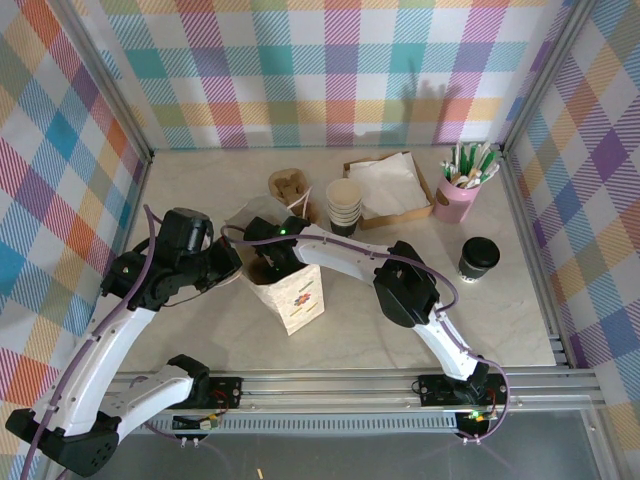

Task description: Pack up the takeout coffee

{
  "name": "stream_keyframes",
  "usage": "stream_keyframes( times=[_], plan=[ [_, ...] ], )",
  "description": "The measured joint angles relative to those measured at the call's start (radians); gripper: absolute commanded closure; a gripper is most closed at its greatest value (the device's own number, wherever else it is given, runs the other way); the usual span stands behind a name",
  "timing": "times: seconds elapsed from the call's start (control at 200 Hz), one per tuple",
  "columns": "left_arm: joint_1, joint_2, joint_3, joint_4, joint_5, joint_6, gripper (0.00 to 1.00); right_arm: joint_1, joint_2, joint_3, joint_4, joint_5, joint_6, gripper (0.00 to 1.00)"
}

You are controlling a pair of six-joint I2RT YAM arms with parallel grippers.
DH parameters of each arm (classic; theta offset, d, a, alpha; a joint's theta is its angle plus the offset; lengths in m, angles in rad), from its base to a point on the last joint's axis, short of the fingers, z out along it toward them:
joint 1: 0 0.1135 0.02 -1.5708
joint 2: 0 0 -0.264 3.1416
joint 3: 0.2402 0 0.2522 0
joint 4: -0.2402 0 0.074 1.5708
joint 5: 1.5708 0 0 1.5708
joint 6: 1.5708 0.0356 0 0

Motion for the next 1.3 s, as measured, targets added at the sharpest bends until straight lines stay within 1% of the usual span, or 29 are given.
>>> stream_keyframes(
  times=[0.2, 0.42, 0.56, 0.775, 0.945, 1.08, 1.3],
  plan=[
    [0.0, -0.006, 0.0, -0.011, 0.0, 0.0, 1.0, 0.0, 0.0, 0.002, -0.008, 0.0, 0.0, 0.49],
    [0.0, -0.014, -0.005, -0.01, 0.0, 0.0, 1.0, -0.001, -0.002, 0.069, -0.065, 0.008, 0.011, 0.42],
    [0.0, -0.01, -0.005, -0.01, 0.003, 0.018, 1.0, 0.001, -0.041, 0.084, -0.093, 0.015, 0.028, 0.37],
    [0.0, 0.009, 0.006, -0.01, 0.003, 0.068, 1.0, 0.015, -0.071, 0.169, -0.142, 0.03, 0.043, 0.35],
    [0.0, 0.01, 0.007, -0.01, 0.005, 0.127, 1.0, 0.021, -0.111, 0.192, -0.165, 0.037, 0.056, 0.36],
    [0.0, 0.011, 0.012, -0.002, 0.031, 0.187, 1.0, 0.021, -0.148, 0.228, -0.169, 0.037, 0.063, 0.36],
    [0.0, 0.029, 0.037, 0.016, 0.083, 0.282, 1.0, 0.021, -0.269, 0.228, -0.124, 0.009, 0.063, 0.39]
  ],
)
